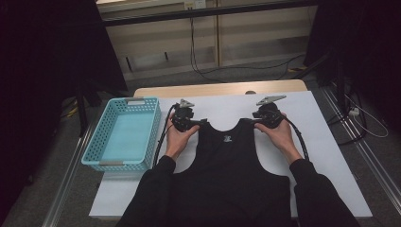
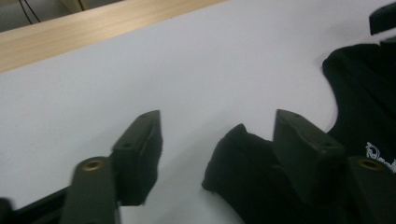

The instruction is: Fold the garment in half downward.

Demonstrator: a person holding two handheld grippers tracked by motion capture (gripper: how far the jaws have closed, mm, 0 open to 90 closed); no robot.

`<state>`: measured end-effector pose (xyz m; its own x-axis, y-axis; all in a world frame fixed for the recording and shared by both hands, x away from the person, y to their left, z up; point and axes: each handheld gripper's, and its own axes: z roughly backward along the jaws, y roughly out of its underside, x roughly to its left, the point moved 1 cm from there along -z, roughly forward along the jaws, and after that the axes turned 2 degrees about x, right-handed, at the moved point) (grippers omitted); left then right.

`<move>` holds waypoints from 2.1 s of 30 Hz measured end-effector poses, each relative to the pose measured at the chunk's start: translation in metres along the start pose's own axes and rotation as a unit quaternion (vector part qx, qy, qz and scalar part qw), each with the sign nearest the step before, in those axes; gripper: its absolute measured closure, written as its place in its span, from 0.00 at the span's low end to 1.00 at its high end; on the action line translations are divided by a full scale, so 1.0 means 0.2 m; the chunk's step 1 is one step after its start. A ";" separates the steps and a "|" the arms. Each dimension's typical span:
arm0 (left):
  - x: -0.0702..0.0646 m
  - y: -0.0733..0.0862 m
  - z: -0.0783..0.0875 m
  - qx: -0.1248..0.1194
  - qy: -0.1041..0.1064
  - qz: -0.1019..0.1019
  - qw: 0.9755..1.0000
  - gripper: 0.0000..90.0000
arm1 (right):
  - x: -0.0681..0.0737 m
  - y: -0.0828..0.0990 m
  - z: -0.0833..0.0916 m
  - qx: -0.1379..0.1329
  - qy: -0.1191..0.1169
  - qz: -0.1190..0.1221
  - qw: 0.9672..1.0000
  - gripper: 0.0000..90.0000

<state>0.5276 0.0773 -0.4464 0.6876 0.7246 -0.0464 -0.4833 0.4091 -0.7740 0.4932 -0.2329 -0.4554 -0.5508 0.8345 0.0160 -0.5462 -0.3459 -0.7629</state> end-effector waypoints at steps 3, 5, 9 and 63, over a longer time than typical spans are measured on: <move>0.01 -0.01 -0.02 0.009 0.001 -0.002 1.000 0.44 | -0.01 -0.01 -0.03 0.001 0.001 -0.003 1.000 0.66; 0.04 0.01 -0.05 0.019 -0.003 0.007 1.000 0.49 | -0.01 -0.01 -0.05 0.003 0.002 -0.004 1.000 0.68; 0.09 0.05 -0.08 0.037 -0.006 0.014 0.999 0.52 | -0.02 -0.01 -0.08 0.010 0.010 -0.005 1.000 0.70; 0.03 -0.10 0.05 -0.037 0.061 0.017 0.997 0.96 | -0.02 -0.08 0.01 -0.048 -0.030 -0.033 0.998 0.97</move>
<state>0.5363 0.0796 -0.4256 0.7354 0.6617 -0.1463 -0.4689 0.3410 -0.8148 0.5016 -0.2317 -0.4422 -0.5532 0.8264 0.1050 -0.5210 -0.2448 -0.8177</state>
